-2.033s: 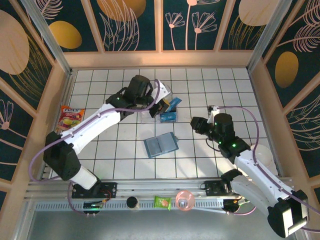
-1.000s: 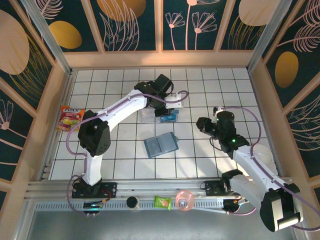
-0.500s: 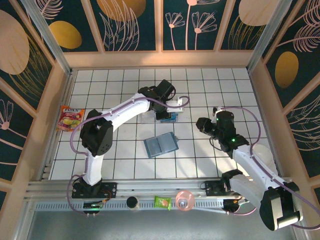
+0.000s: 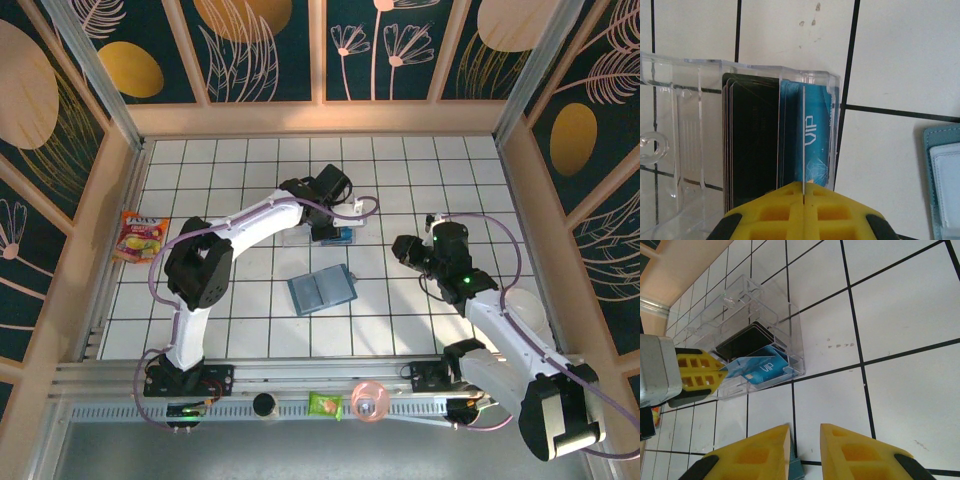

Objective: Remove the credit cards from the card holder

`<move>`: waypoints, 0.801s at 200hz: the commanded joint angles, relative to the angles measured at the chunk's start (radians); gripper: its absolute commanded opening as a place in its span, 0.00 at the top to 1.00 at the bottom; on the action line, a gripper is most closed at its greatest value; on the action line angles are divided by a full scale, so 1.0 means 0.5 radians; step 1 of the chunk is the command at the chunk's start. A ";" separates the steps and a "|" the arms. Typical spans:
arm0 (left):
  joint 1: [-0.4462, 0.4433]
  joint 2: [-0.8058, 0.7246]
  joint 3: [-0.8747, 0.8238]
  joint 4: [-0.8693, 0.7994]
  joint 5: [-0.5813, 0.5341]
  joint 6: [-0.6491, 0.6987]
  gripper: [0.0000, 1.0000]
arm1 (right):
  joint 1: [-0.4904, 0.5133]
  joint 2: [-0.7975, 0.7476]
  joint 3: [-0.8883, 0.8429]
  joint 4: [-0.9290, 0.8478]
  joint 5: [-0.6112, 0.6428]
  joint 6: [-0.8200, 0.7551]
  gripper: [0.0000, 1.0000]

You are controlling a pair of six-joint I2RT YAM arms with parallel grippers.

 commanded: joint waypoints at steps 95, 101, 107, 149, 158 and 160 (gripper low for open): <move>-0.014 0.011 -0.097 0.093 -0.042 0.017 1.00 | -0.024 0.023 0.014 0.043 -0.062 -0.018 0.77; -0.013 0.010 -0.096 0.093 -0.042 0.012 0.99 | -0.026 0.020 0.012 0.043 -0.062 -0.016 0.77; -0.014 0.011 -0.095 0.097 -0.042 0.006 0.95 | -0.023 0.020 0.011 0.045 -0.063 -0.015 0.77; -0.014 0.011 -0.102 0.128 -0.069 -0.023 0.72 | -0.024 0.013 0.006 0.041 -0.077 -0.009 0.77; -0.013 0.008 -0.105 0.143 -0.081 -0.029 0.69 | -0.025 0.011 0.006 0.041 -0.082 -0.006 0.77; -0.013 0.008 -0.104 0.146 -0.084 -0.031 0.68 | -0.024 0.011 0.006 0.040 -0.083 -0.006 0.77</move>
